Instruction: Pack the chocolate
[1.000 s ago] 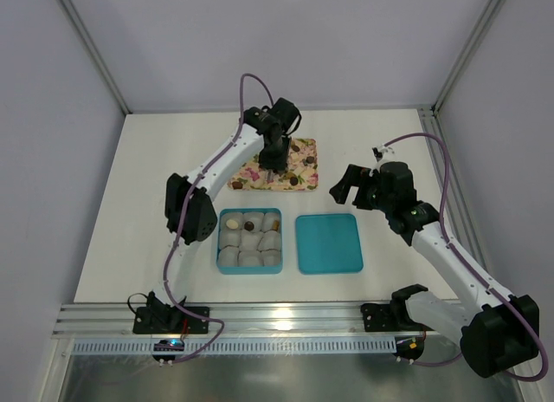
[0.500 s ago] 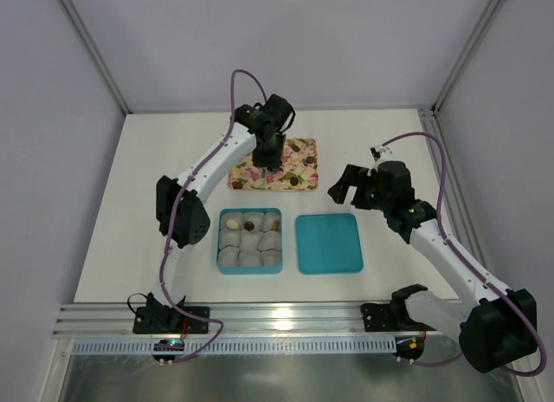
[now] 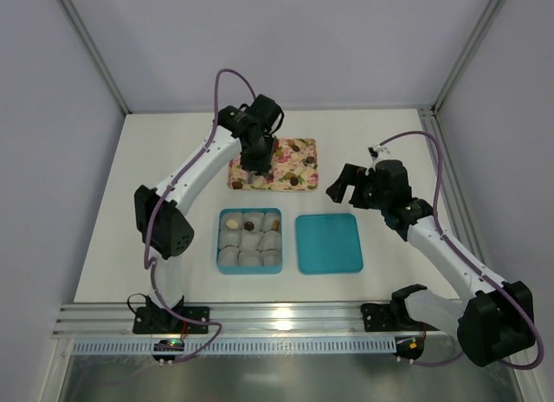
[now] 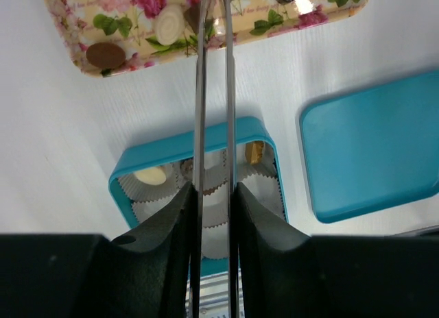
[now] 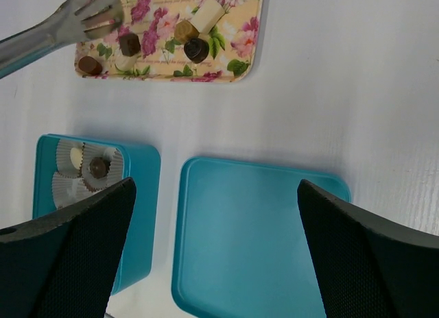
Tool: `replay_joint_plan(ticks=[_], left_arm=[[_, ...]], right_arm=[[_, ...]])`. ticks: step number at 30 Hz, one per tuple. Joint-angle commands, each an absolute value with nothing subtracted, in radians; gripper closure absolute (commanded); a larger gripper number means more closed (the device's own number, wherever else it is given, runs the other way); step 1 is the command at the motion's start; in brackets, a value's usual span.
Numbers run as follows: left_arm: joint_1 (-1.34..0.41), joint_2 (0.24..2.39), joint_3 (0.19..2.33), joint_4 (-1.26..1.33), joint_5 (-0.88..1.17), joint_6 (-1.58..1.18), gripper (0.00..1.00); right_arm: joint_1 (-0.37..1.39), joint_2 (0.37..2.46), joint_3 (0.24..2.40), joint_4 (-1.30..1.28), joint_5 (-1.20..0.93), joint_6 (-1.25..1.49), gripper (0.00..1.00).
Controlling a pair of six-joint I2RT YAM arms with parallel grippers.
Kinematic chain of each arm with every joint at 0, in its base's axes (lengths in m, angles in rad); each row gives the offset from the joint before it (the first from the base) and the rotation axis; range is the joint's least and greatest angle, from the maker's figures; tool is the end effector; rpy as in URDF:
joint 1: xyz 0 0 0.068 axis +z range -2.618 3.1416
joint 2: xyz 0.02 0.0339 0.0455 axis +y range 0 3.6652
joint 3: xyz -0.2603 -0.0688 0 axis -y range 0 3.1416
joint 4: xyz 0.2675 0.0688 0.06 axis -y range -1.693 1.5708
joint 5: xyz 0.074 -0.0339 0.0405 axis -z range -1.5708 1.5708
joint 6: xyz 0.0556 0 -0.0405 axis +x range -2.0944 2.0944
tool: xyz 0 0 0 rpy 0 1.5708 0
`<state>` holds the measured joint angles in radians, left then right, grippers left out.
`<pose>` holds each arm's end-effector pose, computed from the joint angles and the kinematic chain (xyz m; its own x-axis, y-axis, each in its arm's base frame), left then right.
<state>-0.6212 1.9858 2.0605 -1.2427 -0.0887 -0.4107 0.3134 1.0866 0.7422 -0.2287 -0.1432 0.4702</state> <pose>0.3590 -0.2509 0.3125 -0.9061 0.1595 -0.3919 0.2069 0.9749 -0.0818 0.2632 0.0937 0.2401 -0.6498 0.2608 -0.7140 -0.1400 0.8822 0.4497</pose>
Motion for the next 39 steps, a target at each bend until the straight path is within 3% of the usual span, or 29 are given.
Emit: replay_joint_plan(ticks=[1,12,22,39], left_arm=[[-0.615,1.885,2.024,-1.261,-0.074,-0.399,0.72],[-0.606,1.805,1.925,-1.259,-0.083,-0.396,0.7],[-0.604,1.839,1.862,-1.223,-0.094,-0.384,0.59],[-0.604,1.902,1.864,-1.197,-0.092,-0.387,0.59]], right_arm=[[0.319,1.097,0.749,-0.167,-0.156,0.483,0.0],[0.319,1.135,0.761,-0.146,-0.167,0.492,0.0],[0.319,1.128,0.752,-0.15,-0.169,0.489,0.0],[0.319,1.109,0.739,-0.164,-0.163,0.482,0.0]])
